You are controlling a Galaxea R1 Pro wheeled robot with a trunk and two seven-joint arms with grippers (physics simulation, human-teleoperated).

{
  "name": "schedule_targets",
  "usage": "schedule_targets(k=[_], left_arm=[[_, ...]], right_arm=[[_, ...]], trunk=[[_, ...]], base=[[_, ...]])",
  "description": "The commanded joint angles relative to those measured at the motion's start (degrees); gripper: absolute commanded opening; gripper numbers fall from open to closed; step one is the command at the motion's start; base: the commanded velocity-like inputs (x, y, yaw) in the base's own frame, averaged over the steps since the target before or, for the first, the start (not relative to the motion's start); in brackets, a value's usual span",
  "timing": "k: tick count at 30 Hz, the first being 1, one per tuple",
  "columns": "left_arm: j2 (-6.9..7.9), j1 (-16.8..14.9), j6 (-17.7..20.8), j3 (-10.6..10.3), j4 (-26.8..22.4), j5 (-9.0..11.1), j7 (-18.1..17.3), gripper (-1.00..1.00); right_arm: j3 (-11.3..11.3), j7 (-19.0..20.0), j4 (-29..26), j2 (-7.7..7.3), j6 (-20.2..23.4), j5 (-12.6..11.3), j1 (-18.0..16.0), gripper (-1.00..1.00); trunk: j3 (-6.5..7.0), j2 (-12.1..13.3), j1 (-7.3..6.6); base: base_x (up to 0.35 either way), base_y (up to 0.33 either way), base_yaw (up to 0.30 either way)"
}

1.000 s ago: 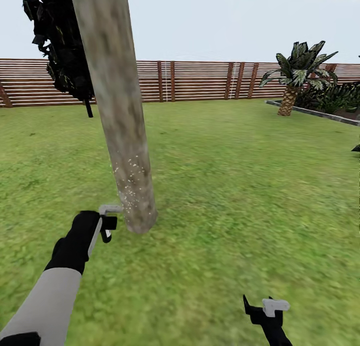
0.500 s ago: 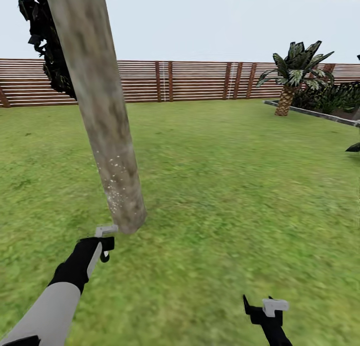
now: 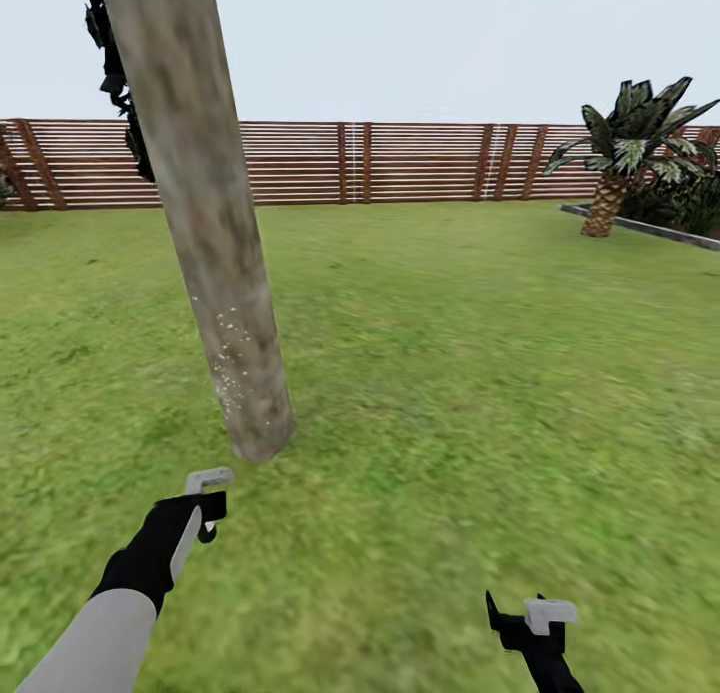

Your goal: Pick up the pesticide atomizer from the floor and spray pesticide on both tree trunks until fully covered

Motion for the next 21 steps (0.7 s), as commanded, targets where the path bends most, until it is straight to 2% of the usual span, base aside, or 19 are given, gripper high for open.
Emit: schedule_targets(k=[1, 4, 7, 21], left_arm=[[0.0, 0.0, -0.24, 0.0, 0.01, 0.0, 0.0, -1.0], [-0.08, 0.0, -3.42, 0.0, 0.38, 0.0, 0.05, -1.0], [-0.07, 0.0, -4.67, 0.0, 1.31, 0.04, 0.03, -1.0], [-0.01, 0.0, -5.05, 0.0, 1.72, 0.01, -0.09, -1.0]], right_arm=[[0.0, 0.0, 0.0, 0.0, 0.0, 0.0, 0.0, 1.0], [0.0, -0.01, 0.01, 0.0, 0.0, 0.02, 0.0, 1.0], [0.0, -0.01, 0.01, 0.0, 0.0, 0.02, 0.0, 1.0], [0.0, -0.01, 0.01, 0.0, 0.0, 0.05, 0.0, 1.0]], trunk=[[0.0, 0.0, 0.0], [0.0, 0.0, 0.0], [0.0, 0.0, 0.0], [0.0, 0.0, 0.0]], base=[[0.087, -0.272, 0.277], [0.096, -0.272, 0.223], [0.127, -0.272, 0.069], [0.161, -0.256, 0.008]])
